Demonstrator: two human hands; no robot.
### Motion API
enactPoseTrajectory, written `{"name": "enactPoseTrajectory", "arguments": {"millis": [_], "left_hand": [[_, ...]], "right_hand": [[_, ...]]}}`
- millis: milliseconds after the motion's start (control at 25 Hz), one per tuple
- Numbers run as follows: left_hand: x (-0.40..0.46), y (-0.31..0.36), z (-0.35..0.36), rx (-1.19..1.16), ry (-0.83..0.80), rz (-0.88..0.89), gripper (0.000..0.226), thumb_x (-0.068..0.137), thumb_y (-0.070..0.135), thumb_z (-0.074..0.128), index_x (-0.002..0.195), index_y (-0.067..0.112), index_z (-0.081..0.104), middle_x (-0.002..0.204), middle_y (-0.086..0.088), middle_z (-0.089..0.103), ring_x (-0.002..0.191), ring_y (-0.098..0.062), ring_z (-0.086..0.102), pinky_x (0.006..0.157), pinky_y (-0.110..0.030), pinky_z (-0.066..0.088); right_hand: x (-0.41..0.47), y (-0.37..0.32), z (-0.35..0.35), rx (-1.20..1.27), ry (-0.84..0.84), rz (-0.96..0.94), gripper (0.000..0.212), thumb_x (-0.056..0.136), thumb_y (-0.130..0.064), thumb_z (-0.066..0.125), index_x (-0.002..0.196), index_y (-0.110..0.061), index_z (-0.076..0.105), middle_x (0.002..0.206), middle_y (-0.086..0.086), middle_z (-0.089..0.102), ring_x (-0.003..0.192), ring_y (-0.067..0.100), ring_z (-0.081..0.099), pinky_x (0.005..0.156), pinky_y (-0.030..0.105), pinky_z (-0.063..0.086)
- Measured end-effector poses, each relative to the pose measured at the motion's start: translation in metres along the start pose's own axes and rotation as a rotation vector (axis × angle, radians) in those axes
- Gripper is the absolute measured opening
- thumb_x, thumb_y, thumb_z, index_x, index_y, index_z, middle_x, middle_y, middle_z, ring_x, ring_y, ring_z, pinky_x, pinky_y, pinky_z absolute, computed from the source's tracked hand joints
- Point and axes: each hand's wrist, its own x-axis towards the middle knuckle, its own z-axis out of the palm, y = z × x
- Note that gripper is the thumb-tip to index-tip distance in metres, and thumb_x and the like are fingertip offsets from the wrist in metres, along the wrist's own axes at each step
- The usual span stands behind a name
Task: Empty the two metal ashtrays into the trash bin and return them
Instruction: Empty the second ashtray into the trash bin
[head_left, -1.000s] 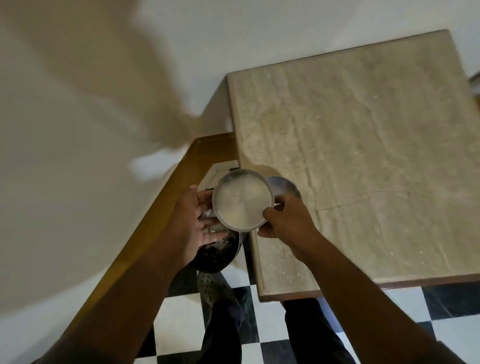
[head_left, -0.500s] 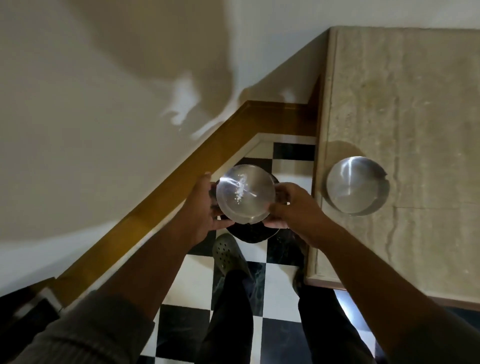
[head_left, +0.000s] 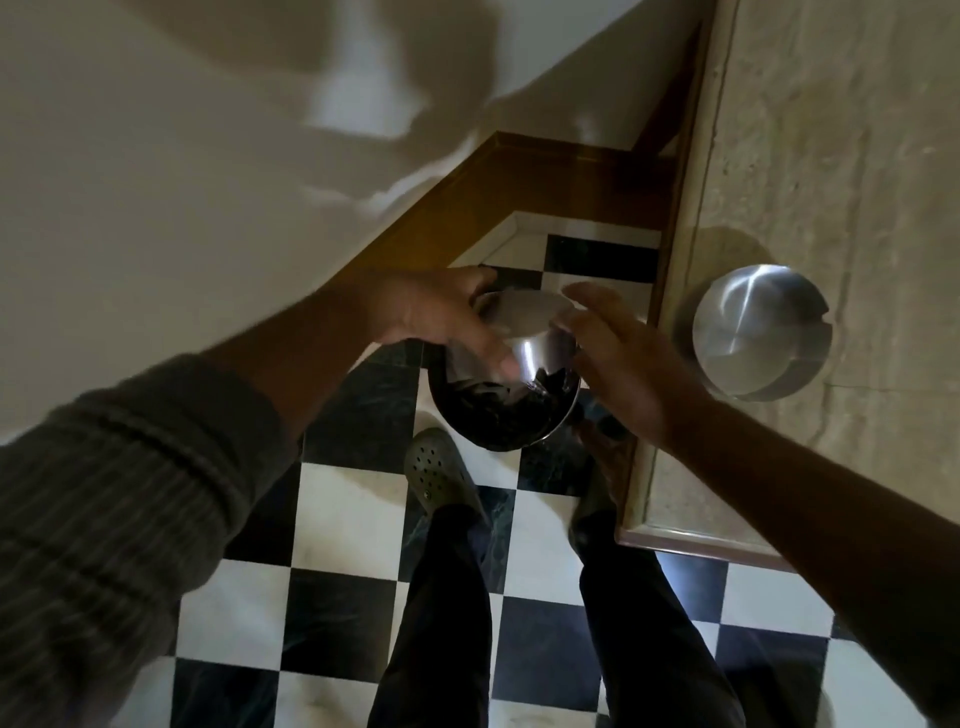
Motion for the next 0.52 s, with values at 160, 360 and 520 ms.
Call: {"name": "enactPoseTrajectory", "arguments": {"millis": [160,360,520], "left_hand": [[0.015,-0.001,0.023,0.412,0.212,0.104,0.143,0.050,0.047,0.096,0.161,0.027,0.008,0.154,0.000,0.037,0.138,-0.024,0.041,0.100,-0.036,0.047],[0.020,-0.031,0.052,0.600,0.379,0.262,0.147,0.052,0.060,0.091,0.161,0.016,0.003,0.162,-0.005,0.023,0.143,-0.024,0.032,0.109,-0.033,0.037],[0.019,-0.051,0.053,0.625,0.496,0.302,0.143,0.051,0.058,0.092,0.160,0.015,0.009,0.163,-0.009,0.023,0.145,-0.027,0.029,0.110,-0.037,0.039]], "right_hand": [[-0.007,0.015,0.011,-0.041,-0.125,0.002,0.043,0.103,-0.038,0.040,0.145,-0.028,0.043,0.147,-0.006,0.050,0.129,0.008,0.047,0.100,0.014,0.034],[-0.024,0.019,0.023,-0.224,-0.126,-0.025,0.048,0.094,-0.032,0.057,0.137,-0.013,0.050,0.146,0.018,0.051,0.133,0.035,0.049,0.106,0.041,0.046],[-0.020,0.010,0.010,-0.261,0.049,-0.164,0.106,0.075,-0.061,0.074,0.151,-0.006,0.023,0.161,0.023,0.020,0.150,0.042,0.013,0.119,0.056,0.019]]}}
